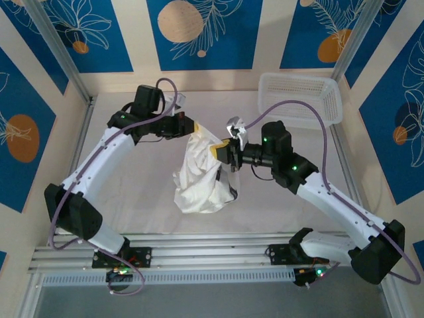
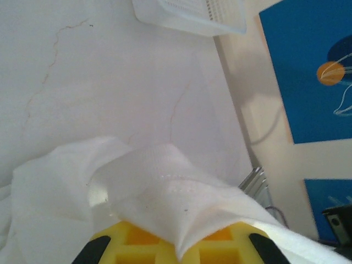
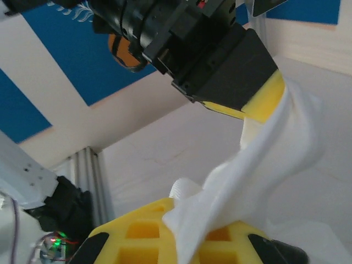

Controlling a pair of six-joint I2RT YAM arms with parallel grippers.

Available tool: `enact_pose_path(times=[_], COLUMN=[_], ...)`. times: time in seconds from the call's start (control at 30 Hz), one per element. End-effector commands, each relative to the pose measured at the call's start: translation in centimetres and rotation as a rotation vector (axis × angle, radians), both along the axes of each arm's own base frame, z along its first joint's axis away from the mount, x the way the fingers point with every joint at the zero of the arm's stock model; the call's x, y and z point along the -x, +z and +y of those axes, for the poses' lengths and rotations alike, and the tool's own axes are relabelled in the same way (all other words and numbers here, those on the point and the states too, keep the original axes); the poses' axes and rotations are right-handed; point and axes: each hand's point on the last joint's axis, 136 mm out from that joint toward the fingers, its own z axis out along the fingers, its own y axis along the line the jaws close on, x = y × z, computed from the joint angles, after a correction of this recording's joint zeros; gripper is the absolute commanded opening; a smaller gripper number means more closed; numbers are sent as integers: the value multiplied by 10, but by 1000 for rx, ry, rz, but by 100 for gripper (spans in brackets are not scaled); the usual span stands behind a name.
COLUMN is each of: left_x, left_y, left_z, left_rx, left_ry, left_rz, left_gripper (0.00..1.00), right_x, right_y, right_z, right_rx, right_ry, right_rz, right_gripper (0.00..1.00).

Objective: Fold the inside-out t-shirt

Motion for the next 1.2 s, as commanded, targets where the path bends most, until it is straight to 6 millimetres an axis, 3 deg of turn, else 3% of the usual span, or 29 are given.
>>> enact_pose_path(times=[0.0,0.1,0.17,0.27,0.4,0.53,0.6,0.7,0.77,0.83,0.87,0.9,0.97,1.07,1.1,1.17], left_x=[-25,-7,9,40,75,85,79,64,56,49,46,44,47,56,60,67], left_y=[-6,2,-4,-28,-60,-69,-79,-90,-91,-86,-79,-67,-30,31,41,52], left_z=[32,41,51,55,35,8,-1,-16,-22,-22,-20,-17,-16,-11,-9,-4], left_rx=[-120,-142,-179,-169,-36,59,36,25,10,4,10,40,181,389,392,359], left_ry=[97,82,86,71,30,-39,-48,-58,-58,-37,-23,-13,-24,-53,-57,-58], left_rz=[-128,-185,-201,-157,-40,-20,-24,-21,-34,-44,-50,-59,-71,-87,-84,-87], left_gripper=[20,44,50,51,51,62,72,75,67,32,6,0,0,0,0,0], right_x=[34,27,22,18,13,13,14,15,15,11,8,3,-13,-57,-68,-71], right_y=[30,22,19,17,14,14,14,15,15,12,8,2,-20,-84,-106,-123], right_z=[1,-1,-2,-2,1,4,5,6,6,2,-1,-7,-23,-72,-89,-98], right_rx=[-131,-122,-123,-123,-118,-113,-114,-118,-117,-107,-96,-85,-56,6,18,-3], right_ry=[177,167,159,157,161,182,195,197,185,153,123,90,12,-236,-307,-297], right_rz=[0,30,45,55,71,95,107,119,130,147,158,168,216,366,431,508], right_gripper=[0,0,0,0,0,0,0,0,0,0,0,0,0,0,0,0])
